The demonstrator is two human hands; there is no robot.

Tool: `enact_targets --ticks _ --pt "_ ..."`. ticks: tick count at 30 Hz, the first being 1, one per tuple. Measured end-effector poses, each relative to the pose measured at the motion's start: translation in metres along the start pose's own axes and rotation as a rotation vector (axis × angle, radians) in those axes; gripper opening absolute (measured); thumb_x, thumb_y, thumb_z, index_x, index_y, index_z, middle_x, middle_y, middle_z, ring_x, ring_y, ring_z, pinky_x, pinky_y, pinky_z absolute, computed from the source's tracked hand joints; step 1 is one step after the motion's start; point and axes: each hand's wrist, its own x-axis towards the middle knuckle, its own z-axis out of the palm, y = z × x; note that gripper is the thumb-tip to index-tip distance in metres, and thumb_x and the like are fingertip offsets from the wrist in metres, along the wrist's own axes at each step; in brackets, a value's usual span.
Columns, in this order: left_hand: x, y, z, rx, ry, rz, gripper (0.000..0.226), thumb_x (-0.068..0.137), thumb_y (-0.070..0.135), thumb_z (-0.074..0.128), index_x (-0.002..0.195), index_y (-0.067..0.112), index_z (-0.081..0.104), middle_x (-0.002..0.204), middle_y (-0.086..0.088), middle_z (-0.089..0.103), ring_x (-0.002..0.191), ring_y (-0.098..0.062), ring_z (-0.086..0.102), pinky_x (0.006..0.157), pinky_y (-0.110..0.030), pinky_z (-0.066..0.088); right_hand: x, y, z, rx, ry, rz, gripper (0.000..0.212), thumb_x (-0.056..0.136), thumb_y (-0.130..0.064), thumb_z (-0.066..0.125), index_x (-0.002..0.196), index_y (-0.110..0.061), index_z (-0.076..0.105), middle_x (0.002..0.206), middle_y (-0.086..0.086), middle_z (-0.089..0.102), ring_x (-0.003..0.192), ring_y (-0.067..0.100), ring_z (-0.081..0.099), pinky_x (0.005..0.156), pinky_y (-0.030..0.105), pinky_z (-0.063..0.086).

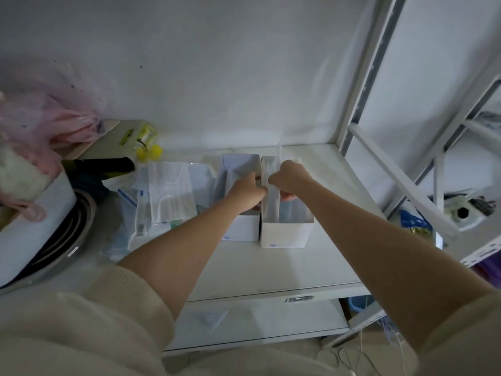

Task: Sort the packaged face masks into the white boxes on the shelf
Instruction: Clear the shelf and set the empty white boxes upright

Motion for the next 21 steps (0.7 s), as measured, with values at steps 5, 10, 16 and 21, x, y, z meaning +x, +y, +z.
enact_targets --ticks 5,10,16,21 --pt "0.001 -0.003 -0.001 -0.064 0.006 -0.014 0.048 0.093 0.011 0.050 0.140 0.015 0.040 0.087 0.001 0.056 0.072 -0.012 0.059 0.037 -0.012 0.043 -0.007 0.012 0.001 -0.096 0.228 -0.072 0.016 0.084 -0.019 0.051 0.092 -0.005 0.050 0.107 0.013 0.047 0.106 0.031 0.044 0.076 0.032 0.035" --pt "0.006 -0.007 0.003 -0.107 0.020 -0.018 0.037 0.094 0.012 0.053 0.130 0.012 0.047 0.095 -0.004 0.061 0.079 -0.018 0.064 0.052 -0.024 0.055 -0.013 0.011 0.011 -0.123 0.115 -0.002 0.052 0.084 -0.020 0.056 0.128 -0.002 0.038 0.129 0.021 0.036 0.119 0.036 0.035 0.093 0.036 0.036" --pt "0.009 -0.012 0.002 -0.140 0.013 -0.024 0.019 0.093 0.013 0.053 0.112 0.017 0.050 0.095 -0.004 0.060 0.084 -0.023 0.066 0.062 -0.033 0.059 -0.013 0.020 0.027 0.034 0.036 0.049 0.079 0.080 -0.011 0.059 0.145 -0.021 0.016 0.130 0.018 0.035 0.112 0.037 0.048 0.088 0.042 0.051" --pt "0.009 -0.014 0.003 -0.179 -0.016 -0.008 0.044 0.092 0.013 0.052 0.135 0.013 0.044 0.087 0.009 0.049 0.076 -0.013 0.059 0.037 -0.012 0.044 -0.007 0.032 0.034 0.182 0.065 0.169 0.091 0.081 -0.007 0.056 0.149 -0.018 -0.003 0.100 0.007 0.046 0.081 0.025 0.054 0.061 0.034 0.048"
